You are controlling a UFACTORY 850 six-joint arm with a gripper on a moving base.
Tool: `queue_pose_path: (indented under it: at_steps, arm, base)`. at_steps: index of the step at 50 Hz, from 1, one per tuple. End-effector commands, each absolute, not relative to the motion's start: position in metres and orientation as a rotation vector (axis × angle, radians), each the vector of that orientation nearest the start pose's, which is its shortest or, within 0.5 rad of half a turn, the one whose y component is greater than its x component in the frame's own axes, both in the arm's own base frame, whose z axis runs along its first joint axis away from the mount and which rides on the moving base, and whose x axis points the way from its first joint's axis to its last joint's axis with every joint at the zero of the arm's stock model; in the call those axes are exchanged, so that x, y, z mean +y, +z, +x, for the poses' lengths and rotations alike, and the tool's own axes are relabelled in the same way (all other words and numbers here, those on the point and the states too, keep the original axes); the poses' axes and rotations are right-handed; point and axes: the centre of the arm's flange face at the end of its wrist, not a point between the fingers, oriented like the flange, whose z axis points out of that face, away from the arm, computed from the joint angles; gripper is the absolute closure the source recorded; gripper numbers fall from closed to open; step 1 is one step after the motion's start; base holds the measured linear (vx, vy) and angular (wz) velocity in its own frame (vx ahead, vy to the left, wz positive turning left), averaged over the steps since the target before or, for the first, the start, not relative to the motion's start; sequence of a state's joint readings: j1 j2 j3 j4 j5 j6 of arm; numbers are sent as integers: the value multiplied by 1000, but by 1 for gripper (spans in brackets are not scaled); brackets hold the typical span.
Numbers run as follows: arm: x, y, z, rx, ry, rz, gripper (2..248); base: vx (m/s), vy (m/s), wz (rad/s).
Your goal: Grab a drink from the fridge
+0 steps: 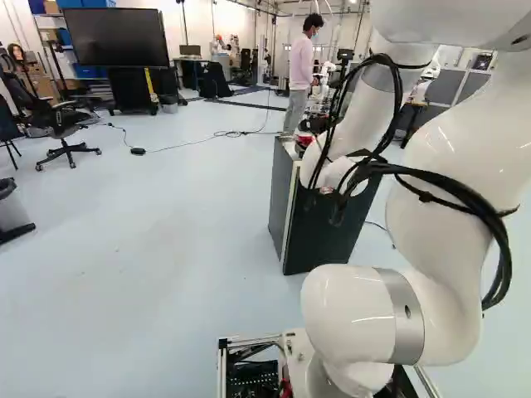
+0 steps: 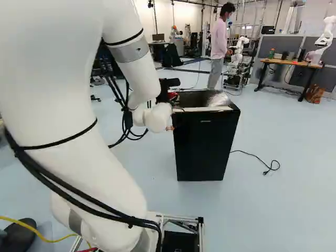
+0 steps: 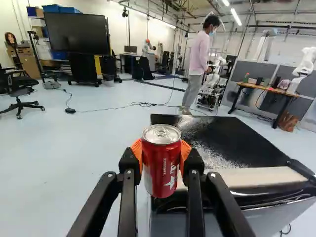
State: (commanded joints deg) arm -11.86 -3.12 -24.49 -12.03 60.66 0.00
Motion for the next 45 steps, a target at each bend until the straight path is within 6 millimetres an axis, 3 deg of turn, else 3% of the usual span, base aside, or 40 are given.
queue_pose_path:
  at_steps: [19, 45]
  arm:
    - [-32, 390, 345, -35, -1982, -2486, 156]
    - [-8, 375, 294, -10, -1874, -2536, 156]
  base:
    - [0, 0, 0]
    - [0, 0, 0]
